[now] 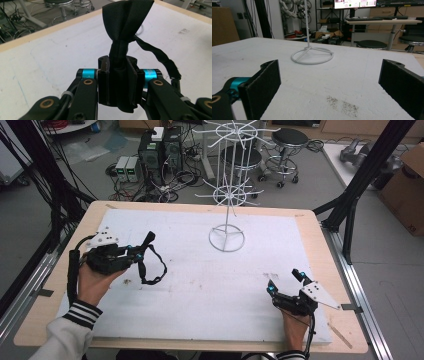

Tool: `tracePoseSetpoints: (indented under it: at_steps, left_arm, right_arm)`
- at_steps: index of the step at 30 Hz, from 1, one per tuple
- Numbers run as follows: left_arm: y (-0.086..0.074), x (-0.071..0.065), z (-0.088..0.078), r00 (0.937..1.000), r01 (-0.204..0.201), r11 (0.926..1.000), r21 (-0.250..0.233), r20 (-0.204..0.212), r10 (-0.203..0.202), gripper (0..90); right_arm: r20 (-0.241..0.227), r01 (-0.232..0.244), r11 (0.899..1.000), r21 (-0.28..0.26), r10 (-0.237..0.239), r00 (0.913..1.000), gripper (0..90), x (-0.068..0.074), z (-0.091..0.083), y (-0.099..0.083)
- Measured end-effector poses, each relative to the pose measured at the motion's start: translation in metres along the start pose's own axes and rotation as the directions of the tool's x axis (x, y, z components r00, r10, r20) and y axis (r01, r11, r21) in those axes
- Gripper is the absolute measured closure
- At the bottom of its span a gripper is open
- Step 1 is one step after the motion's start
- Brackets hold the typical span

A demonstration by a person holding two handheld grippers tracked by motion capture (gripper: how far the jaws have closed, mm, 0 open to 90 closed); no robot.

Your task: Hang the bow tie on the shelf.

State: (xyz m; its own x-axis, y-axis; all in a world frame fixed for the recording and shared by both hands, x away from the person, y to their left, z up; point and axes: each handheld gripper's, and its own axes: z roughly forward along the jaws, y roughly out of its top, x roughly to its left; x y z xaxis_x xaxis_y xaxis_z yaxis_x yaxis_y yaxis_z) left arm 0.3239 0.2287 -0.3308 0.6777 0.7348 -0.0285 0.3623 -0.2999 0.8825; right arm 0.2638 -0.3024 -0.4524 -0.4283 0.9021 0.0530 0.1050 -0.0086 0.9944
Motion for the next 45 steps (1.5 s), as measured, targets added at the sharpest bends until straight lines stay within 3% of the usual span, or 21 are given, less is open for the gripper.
tracePoseSetpoints:
  at_steps: [2,9,20,29,34,45]
  left_arm:
    - [0.008,-0.001,0.003,0.9999,-0.001,0.9998,-0.017,0.010,0.001,73.9]
    - [0.037,-0.011,0.014,0.9979,-0.061,0.9973,-0.041,0.020,0.061,73.9]
    - [0.076,-0.027,0.041,0.9935,-0.105,0.9905,-0.089,0.036,0.108,73.8]
    - [0.096,-0.031,0.065,0.9937,-0.099,0.9888,-0.112,0.043,0.104,73.8]
    - [0.102,-0.032,0.074,0.9939,-0.104,0.9887,-0.108,0.028,0.107,73.9]
    - [0.115,-0.032,0.092,0.9946,-0.088,0.9888,-0.121,0.044,0.094,73.9]
  right_arm:
    - [0.001,0.001,1.000,0.000,-0.001,1.0000,3.0,0.000,0.000,0.000]
    - [0.000,0.001,1.000,-0.003,-0.001,1.0000,3.0,0.000,0.000,0.000]
    - [-0.002,0.007,1.000,-0.009,-0.007,1.0000,3.0,-0.001,0.000,0.000]
    - [-0.001,0.005,1.000,-0.010,-0.005,1.0000,3.0,0.000,0.000,0.000]
    - [0.001,0.009,1.000,-0.008,-0.009,1.0000,3.0,0.000,0.000,0.000]
    - [0.005,0.009,1.000,-0.009,-0.009,0.9999,3.0,0.000,0.000,0.000]
